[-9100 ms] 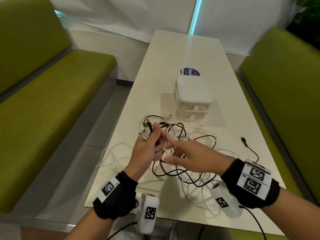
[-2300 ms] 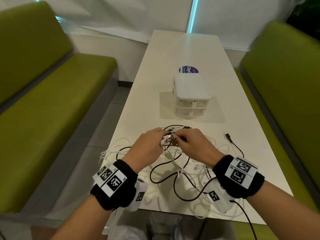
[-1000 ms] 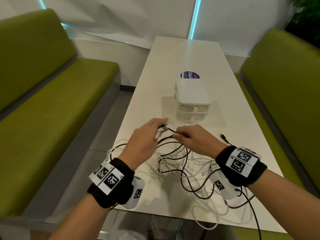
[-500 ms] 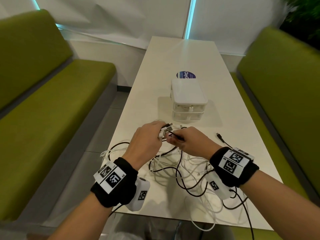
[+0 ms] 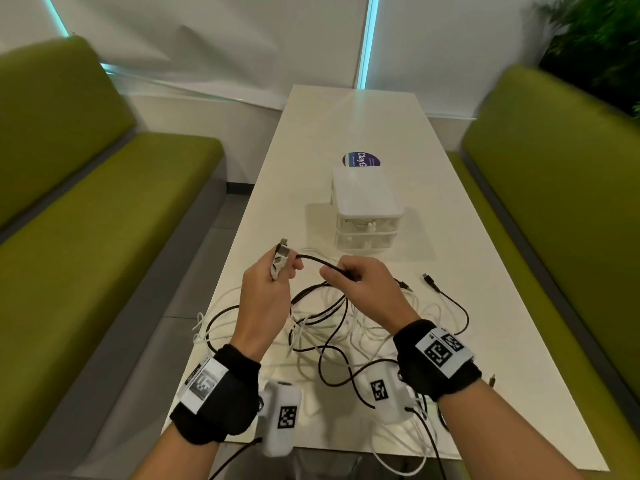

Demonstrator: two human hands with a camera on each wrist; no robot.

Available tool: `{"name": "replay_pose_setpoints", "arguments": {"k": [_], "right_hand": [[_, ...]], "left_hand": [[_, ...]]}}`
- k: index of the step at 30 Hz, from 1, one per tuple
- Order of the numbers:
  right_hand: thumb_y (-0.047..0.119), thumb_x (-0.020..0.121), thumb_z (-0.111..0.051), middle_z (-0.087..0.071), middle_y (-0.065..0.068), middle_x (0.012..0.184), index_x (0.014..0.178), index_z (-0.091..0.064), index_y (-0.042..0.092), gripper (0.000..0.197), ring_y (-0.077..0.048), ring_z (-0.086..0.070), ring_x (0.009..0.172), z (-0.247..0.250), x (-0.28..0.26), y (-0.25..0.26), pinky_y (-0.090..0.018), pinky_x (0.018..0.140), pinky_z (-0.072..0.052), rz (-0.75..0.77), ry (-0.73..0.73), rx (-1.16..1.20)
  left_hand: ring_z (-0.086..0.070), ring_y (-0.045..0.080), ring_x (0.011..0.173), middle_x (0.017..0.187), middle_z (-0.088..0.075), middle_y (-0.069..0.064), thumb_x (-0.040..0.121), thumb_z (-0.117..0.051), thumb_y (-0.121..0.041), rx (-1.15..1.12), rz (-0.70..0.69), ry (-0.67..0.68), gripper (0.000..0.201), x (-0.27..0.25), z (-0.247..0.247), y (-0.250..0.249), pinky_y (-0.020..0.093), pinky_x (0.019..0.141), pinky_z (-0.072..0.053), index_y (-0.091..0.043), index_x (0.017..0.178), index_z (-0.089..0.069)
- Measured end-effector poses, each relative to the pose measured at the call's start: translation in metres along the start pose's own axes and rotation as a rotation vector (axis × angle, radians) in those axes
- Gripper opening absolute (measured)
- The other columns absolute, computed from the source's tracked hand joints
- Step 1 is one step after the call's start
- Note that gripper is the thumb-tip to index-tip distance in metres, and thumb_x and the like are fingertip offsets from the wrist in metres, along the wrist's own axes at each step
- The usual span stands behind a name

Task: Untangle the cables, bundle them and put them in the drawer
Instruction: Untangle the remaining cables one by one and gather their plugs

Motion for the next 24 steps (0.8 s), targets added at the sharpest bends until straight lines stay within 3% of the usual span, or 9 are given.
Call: {"name": "replay_pose_setpoints", "arguments": {"k": [3,6,9,11,14,16,18,20,24], "right_hand": [[0.042,0.091,-0.064,-0.033,0.009,0.054,0.057,-0.039,0.017,0.049,-0.008,-0.031,0.052,-0.002,0.0,0.002,-0.024,0.053,-0.026,0.048,0.01,-0.068],[0.045,0.093,-0.061,-0.031,0.009,0.053,0.057,-0.034,0.018,0.052,-0.011,-0.033,0.052,-0.003,0.005,0.0,-0.03,0.055,-0.031,0.054,0.023,-0.104],[0.045,0.096,-0.055,-0.035,0.004,0.053,0.058,-0.036,0.013,0.053,-0.014,-0.035,0.052,-0.002,0.009,-0.006,-0.03,0.054,-0.029,0.035,-0.015,-0.151],[0.046,0.097,-0.052,-0.035,0.003,0.053,0.06,-0.037,0.011,0.054,-0.011,-0.032,0.051,-0.001,0.008,-0.006,-0.028,0.052,-0.026,0.022,-0.035,-0.176],[0.054,0.096,-0.047,-0.04,0.001,0.053,0.061,-0.041,0.011,0.056,-0.014,-0.036,0.051,-0.004,0.008,-0.005,-0.031,0.052,-0.028,0.013,-0.003,-0.216],[0.057,0.091,-0.042,-0.051,-0.001,0.054,0.065,-0.051,0.012,0.053,-0.017,-0.045,0.052,-0.003,0.008,-0.002,-0.031,0.053,-0.037,0.035,0.006,-0.208],[0.04,0.093,-0.049,-0.064,-0.004,0.065,0.072,-0.061,0.012,0.036,-0.022,-0.058,0.063,0.0,0.009,-0.002,-0.041,0.062,-0.048,0.061,0.011,-0.203],[0.023,0.093,-0.058,-0.068,-0.005,0.071,0.076,-0.065,0.012,0.021,-0.023,-0.06,0.067,0.001,0.009,-0.004,-0.044,0.066,-0.05,0.066,0.031,-0.221],[0.027,0.092,-0.062,-0.07,-0.008,0.077,0.088,-0.072,0.011,0.019,-0.026,-0.061,0.073,-0.002,0.005,-0.005,-0.044,0.071,-0.05,0.041,0.059,-0.155]], "left_hand": [[-0.049,-0.002,0.064,0.069,-0.06,-0.023,0.102,-0.044,-0.031,-0.067,0.022,-0.063,0.031,0.002,0.005,0.0,0.011,0.061,-0.04,-0.013,0.086,-0.063],[-0.05,-0.001,0.062,0.07,-0.061,-0.023,0.103,-0.044,-0.03,-0.057,0.019,-0.061,0.031,0.005,0.007,0.0,0.014,0.061,-0.04,-0.015,0.086,-0.064],[-0.058,-0.006,0.083,0.094,-0.067,-0.015,0.103,-0.044,-0.014,0.15,-0.07,-0.031,0.023,0.008,0.005,-0.003,0.021,0.075,-0.048,-0.021,0.101,-0.066],[-0.053,-0.012,0.102,0.118,-0.062,-0.011,0.097,-0.045,0.003,0.271,-0.224,-0.039,0.039,0.005,0.002,-0.012,0.011,0.089,-0.045,-0.023,0.122,-0.06],[-0.05,-0.008,0.102,0.138,-0.049,-0.011,0.086,-0.045,0.014,0.377,-0.399,0.056,0.067,0.0,-0.008,-0.025,0.003,0.082,-0.042,-0.023,0.141,-0.046],[-0.058,0.005,0.1,0.139,-0.047,-0.012,0.084,-0.046,0.01,0.511,-0.414,0.209,0.067,0.0,-0.019,-0.025,0.02,0.083,-0.05,-0.026,0.141,-0.045],[-0.062,0.021,0.097,0.131,-0.048,-0.01,0.088,-0.047,0.003,0.729,-0.341,0.337,0.056,0.001,-0.029,-0.021,0.036,0.08,-0.051,-0.026,0.136,-0.048],[-0.059,0.025,0.096,0.122,-0.05,-0.006,0.092,-0.044,-0.003,0.848,-0.272,0.357,0.044,0.004,-0.031,-0.018,0.036,0.077,-0.046,-0.023,0.13,-0.05],[-0.059,0.029,0.097,0.114,-0.056,-0.002,0.093,-0.045,-0.004,0.873,-0.268,0.336,0.037,0.008,-0.026,-0.025,0.038,0.079,-0.044,-0.02,0.125,-0.054]]}}
Point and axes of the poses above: each hand's wrist, its own x-axis towards the middle knuckle, its own z-axis out of the back of the hand, y = z × x, the point moved 3 cm from there along x, towards the middle knuckle
